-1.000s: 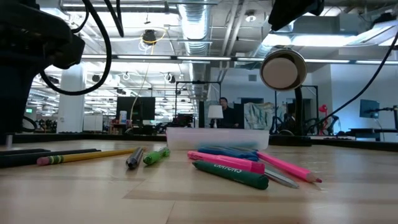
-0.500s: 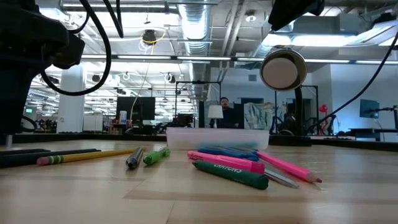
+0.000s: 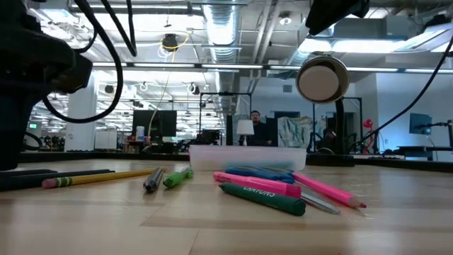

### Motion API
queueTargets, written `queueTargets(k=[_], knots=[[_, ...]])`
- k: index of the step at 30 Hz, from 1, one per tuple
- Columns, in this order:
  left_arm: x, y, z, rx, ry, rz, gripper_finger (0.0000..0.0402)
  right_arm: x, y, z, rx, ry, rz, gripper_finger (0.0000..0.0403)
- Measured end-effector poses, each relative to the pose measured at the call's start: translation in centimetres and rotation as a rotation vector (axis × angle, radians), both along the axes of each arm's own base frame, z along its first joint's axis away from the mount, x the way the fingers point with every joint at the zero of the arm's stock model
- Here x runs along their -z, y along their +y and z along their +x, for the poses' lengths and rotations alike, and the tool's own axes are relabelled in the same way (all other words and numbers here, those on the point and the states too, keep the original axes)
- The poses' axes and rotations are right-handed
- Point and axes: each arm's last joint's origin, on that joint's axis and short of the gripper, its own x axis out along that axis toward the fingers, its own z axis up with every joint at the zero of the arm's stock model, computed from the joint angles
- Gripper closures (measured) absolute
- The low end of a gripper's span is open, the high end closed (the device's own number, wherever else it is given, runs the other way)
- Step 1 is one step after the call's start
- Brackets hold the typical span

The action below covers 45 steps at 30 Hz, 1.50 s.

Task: Pick & place school supplies into a supply box
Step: Put the black pen into the pink supply box

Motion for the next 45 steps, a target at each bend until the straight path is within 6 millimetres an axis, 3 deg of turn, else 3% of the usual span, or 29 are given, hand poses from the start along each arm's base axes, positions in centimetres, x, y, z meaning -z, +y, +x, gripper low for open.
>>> queueTargets(k=[9, 17, 45], knots=[[0.1, 0.1, -0.1, -0.002, 0.007, 0.004, 0.0260, 0.0, -0.4, 0.1, 0.013, 0.000, -0.002, 0.0302], [1.9, -0.7, 0.6, 0.037, 0.055, -0.012, 0.0260, 0.0, -0.6, 0.2, 0.021, 0.007, -0.005, 0.0302], [1.6, -1.0, 0.8, 0.059, 0.164, -0.125, 0.0260, 0.1, -0.5, 0.0, 0.016, 0.022, -0.005, 0.0302]])
